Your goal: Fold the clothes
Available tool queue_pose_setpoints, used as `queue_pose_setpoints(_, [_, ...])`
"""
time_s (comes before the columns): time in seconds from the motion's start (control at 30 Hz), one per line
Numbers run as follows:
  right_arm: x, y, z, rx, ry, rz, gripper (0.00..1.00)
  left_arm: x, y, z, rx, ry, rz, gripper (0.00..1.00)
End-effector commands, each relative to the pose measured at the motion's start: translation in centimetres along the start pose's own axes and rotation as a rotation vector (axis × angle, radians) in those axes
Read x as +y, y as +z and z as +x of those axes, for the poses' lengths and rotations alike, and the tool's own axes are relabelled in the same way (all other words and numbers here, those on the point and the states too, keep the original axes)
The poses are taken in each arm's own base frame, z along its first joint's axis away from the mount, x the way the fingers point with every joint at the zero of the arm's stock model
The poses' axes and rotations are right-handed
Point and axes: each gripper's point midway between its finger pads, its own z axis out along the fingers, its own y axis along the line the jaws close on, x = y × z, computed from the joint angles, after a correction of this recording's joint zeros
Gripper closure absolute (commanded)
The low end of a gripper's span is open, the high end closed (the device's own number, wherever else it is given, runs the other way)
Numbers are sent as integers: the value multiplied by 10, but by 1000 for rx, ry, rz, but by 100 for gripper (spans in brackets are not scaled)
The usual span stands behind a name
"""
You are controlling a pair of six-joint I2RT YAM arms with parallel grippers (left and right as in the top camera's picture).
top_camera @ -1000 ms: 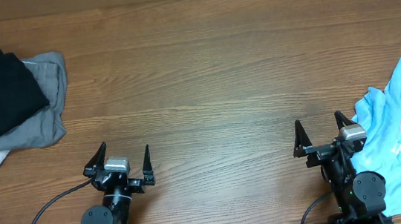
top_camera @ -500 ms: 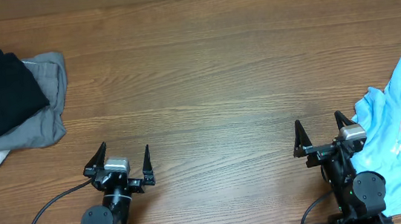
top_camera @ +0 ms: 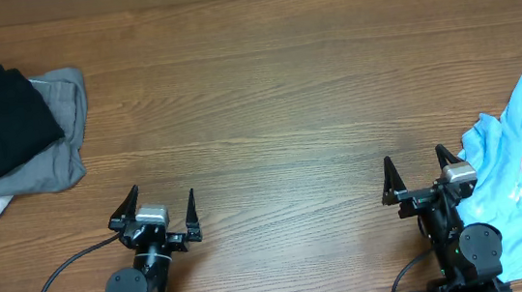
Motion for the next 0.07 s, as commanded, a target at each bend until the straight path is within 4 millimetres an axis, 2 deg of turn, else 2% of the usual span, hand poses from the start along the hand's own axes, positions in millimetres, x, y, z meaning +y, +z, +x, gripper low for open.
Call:
queue_pose_setpoints(0.0, [-2, 0, 2, -4, -3, 6, 0, 0, 0, 0, -8, 12, -4, 0])
queue_pose_setpoints(0.03, [-2, 0, 2, -4, -3, 6, 0, 0, 0, 0, -8, 12, -4, 0])
